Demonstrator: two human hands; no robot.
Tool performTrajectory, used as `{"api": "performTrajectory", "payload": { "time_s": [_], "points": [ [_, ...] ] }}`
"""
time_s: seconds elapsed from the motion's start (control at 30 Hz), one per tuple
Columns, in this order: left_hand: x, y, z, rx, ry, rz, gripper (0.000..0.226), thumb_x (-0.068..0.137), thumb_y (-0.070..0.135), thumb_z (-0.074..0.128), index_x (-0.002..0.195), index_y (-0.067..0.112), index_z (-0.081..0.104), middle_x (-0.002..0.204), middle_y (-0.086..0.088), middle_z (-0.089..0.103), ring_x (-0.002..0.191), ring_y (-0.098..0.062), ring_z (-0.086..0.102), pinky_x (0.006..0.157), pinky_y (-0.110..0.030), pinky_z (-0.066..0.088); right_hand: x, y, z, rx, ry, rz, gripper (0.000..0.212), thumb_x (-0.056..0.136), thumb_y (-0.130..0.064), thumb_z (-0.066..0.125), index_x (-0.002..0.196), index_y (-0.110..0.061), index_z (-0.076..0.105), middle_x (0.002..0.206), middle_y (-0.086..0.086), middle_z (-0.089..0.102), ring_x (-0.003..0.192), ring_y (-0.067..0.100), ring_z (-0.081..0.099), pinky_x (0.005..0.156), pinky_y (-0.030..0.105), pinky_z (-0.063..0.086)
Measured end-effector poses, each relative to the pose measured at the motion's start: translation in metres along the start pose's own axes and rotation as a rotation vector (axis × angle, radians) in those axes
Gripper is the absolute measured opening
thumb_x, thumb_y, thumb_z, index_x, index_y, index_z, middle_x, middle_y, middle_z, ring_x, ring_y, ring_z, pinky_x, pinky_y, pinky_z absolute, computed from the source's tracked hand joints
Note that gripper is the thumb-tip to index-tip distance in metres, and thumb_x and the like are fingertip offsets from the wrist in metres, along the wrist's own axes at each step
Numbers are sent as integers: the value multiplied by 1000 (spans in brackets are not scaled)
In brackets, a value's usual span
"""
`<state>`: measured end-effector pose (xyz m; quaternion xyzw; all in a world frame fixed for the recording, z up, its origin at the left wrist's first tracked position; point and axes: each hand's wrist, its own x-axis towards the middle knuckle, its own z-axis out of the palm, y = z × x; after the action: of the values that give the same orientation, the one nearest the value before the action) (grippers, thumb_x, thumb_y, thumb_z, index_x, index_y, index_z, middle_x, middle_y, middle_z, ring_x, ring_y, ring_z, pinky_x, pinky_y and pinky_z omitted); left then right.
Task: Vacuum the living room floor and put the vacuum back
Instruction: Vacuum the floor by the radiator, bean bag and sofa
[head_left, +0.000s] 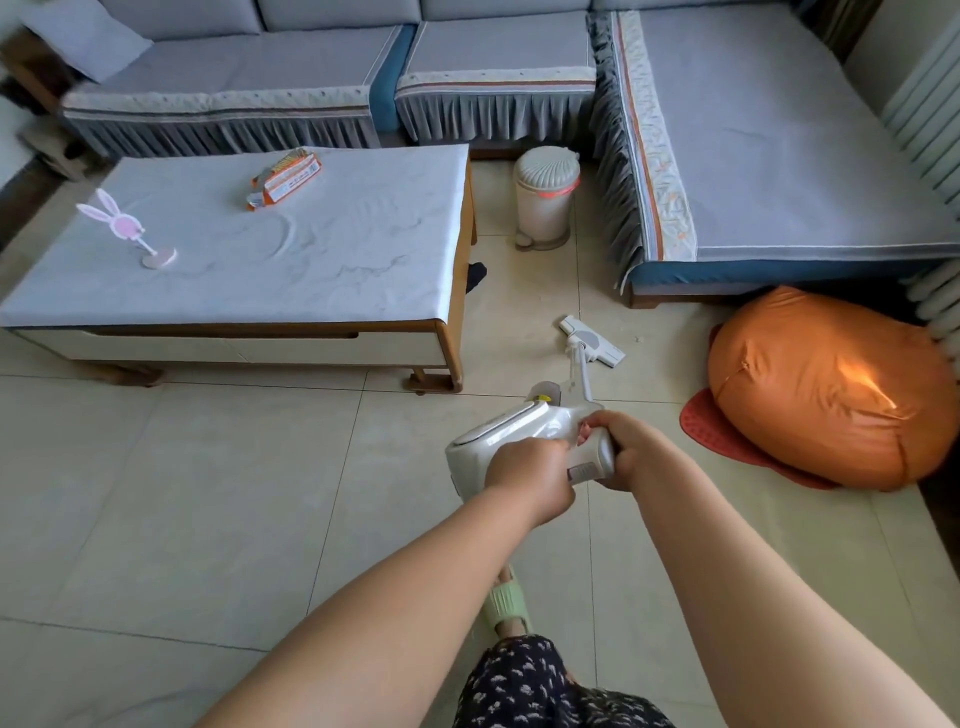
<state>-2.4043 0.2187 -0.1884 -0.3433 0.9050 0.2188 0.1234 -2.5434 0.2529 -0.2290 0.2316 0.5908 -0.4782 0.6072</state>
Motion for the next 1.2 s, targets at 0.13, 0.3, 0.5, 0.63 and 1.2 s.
{"api": "performTrajectory", "payload": {
  "time_s": [0.13,0.3,0.5,0.63,1.2],
  "points": [
    [23,-7,-17,20,2,33,37,82,21,53,118,23,59,100,-7,65,93,-33,62,67,-29,40,1,-21,15,35,12,-28,15,83,-7,57,69,-11,54,53,-1,55,51,14,54,61,27,48],
    [55,-18,-37,39,-10,62,34,83,20,54,117,21,59,102,-8,66,95,-33,62,71,-30,43,6,-46,36,50,32,-33,14,86,-9,54,73,-11,52,60,0,55,55,16,54,61,29,47],
    [84,-23,-54,129,-24,144,28,85,20,55,113,18,59,104,-9,65,96,-32,61,70,-30,40,16,-68,45,136,55,-11,13,88,-14,57,76,-12,53,57,-1,56,48,14,56,62,29,49],
    [105,-29,-62,126,-37,172,35,84,18,54,119,20,58,107,-8,65,98,-32,61,73,-31,43,22,-81,52,178,74,-12,11,89,-18,60,81,-12,55,73,-1,57,64,15,57,76,29,50],
    [80,-25,-29,20,-161,131,35,81,21,56,116,28,57,103,-5,64,97,-29,60,69,-27,41,23,-48,30,196,114,-11,19,90,-15,58,72,-11,53,50,0,55,51,12,52,61,24,47]
  ]
}}
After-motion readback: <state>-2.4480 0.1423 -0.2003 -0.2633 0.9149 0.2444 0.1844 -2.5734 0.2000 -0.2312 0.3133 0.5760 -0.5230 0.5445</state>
